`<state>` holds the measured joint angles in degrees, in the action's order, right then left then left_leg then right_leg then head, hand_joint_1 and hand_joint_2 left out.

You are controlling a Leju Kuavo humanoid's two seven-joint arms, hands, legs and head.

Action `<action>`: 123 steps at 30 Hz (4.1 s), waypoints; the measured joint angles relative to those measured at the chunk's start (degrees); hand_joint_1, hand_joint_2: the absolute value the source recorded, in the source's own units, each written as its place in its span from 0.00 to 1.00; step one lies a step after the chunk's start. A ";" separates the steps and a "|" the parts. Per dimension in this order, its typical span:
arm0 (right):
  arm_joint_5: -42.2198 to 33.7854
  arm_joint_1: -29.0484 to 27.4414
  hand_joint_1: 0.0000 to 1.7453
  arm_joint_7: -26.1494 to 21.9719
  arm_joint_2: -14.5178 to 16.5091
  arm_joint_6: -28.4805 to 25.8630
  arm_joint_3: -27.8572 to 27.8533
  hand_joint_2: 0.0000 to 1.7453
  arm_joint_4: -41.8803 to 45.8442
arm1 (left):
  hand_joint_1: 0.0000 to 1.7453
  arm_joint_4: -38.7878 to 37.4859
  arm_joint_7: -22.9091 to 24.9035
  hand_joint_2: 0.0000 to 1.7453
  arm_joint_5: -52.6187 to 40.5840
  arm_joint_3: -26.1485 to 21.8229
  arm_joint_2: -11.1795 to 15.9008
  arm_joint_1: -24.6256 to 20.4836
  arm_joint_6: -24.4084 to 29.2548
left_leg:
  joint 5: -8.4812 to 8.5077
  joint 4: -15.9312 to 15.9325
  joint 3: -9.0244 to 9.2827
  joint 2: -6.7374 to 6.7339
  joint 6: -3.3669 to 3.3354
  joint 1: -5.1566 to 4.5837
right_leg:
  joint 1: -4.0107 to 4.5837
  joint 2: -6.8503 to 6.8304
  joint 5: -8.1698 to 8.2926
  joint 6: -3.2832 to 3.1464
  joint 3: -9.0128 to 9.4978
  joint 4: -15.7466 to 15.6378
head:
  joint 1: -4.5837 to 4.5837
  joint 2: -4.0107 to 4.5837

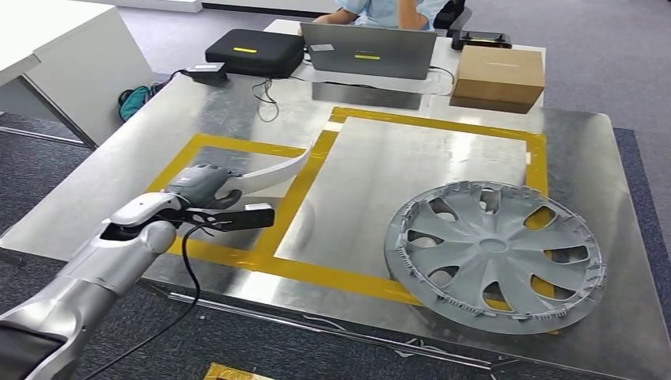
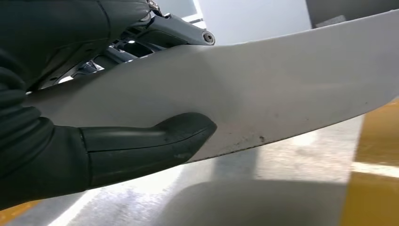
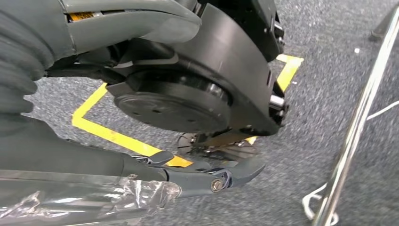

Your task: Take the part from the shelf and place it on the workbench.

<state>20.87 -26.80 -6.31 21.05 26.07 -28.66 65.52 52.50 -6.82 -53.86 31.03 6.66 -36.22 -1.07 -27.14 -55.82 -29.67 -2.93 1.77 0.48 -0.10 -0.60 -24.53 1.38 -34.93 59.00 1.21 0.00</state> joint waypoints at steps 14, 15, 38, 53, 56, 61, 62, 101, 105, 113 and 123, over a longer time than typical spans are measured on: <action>-3.98 -1.48 0.00 1.94 0.00 -4.81 2.15 0.00 0.95 | 0.00 -7.60 9.08 0.00 -6.77 -0.08 0.94 -2.70 5.40 | 0.00 0.00 -0.03 0.00 0.00 0.01 | 0.00 -0.01 0.00 0.00 0.01 0.00 | 0.00 0.00; -3.81 -1.47 0.00 1.81 0.00 -4.75 2.15 0.00 0.95 | 0.00 -7.66 9.03 0.00 -6.76 -0.36 1.08 -2.69 5.43 | 0.01 0.00 -0.03 0.01 0.00 0.01 | 0.00 -0.02 0.00 0.00 0.01 0.00 | -0.01 0.00; -2.56 -0.53 0.00 -0.24 0.01 -4.41 0.78 0.00 0.54 | 0.00 -4.45 5.23 0.00 -3.19 -5.16 3.27 0.79 9.16 | -0.22 -0.30 -0.18 -0.02 -0.47 -0.20 | -0.32 0.02 0.16 0.27 0.09 -0.18 | -0.02 0.00; -7.71 -2.99 0.00 3.33 0.02 -6.49 1.61 0.00 1.90 | 0.00 19.33 -1.81 0.00 8.16 -13.72 5.29 17.94 10.81 | 0.86 0.20 -0.26 -0.20 -0.49 1.50 | -1.49 0.05 -2.73 3.83 0.27 4.46 | 0.53 0.00; -8.12 -3.18 0.00 3.68 0.03 -6.85 2.19 0.00 2.19 | 0.00 21.78 -4.29 0.00 10.83 -15.83 5.74 20.36 12.91 | 0.85 -0.54 -0.68 -0.18 0.80 1.26 | -1.38 0.33 -2.48 2.53 2.21 1.17 | 0.71 0.00; -8.10 -3.26 0.00 3.91 0.02 -6.90 2.45 0.00 2.51 | 0.00 24.14 -8.83 0.00 17.06 -19.24 5.78 24.81 14.86 | -4.23 -6.09 -3.14 1.54 1.62 1.42 | -1.18 1.10 -1.55 -0.68 0.33 1.30 | 0.08 0.00; -7.99 -3.23 0.00 3.86 0.02 -6.89 2.45 0.00 2.59 | 0.00 24.48 -9.65 0.00 18.66 -20.06 5.73 25.80 15.00 | -6.78 -10.03 -4.69 2.05 1.48 1.28 | -1.00 1.27 -1.14 -1.09 -0.28 1.30 | -0.02 0.00; -1.01 -2.61 0.00 5.43 -0.01 -2.32 0.85 0.00 2.48 | 0.00 18.05 -11.13 0.00 52.77 -44.62 -4.94 42.98 4.23 | -1.54 -0.49 3.23 -0.54 1.57 0.72 | 0.12 -3.85 0.92 -0.30 0.47 -1.77 | -0.81 -0.02; 0.29 -2.02 0.00 5.34 0.00 -1.74 -0.02 0.00 2.10 | 0.00 14.80 -11.20 0.00 52.67 -48.06 -6.33 43.98 3.30 | -1.38 1.21 2.85 0.64 -0.91 0.31 | -0.33 -4.26 0.70 1.01 -0.30 -0.64 | -0.71 -0.02; 2.13 -1.40 0.00 4.84 -0.01 -0.12 -1.85 0.00 1.14 | 0.00 11.69 -11.19 0.00 51.57 -51.64 -8.09 44.59 2.31 | 2.53 0.99 -1.61 5.79 -2.55 -0.85 | 0.58 1.33 -7.08 -0.31 0.32 8.73 | -0.30 -0.02; 5.21 -0.16 0.00 3.50 -0.09 1.79 -3.63 0.00 0.40 | 0.00 8.52 -10.66 0.00 50.72 -54.47 -9.00 44.62 0.92 | -1.90 -7.42 -6.98 4.81 -0.05 -0.69 | 0.67 0.54 -2.34 -2.48 6.65 -4.08 | -0.55 -0.02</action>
<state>26.08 -26.96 -2.81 20.96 27.87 -32.29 65.92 61.02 -17.48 -3.13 -23.44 -2.34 8.40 -0.15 -29.05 -63.24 -36.65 1.88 1.71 -0.21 0.58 -0.06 -26.87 -1.10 -28.28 54.92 0.66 -0.02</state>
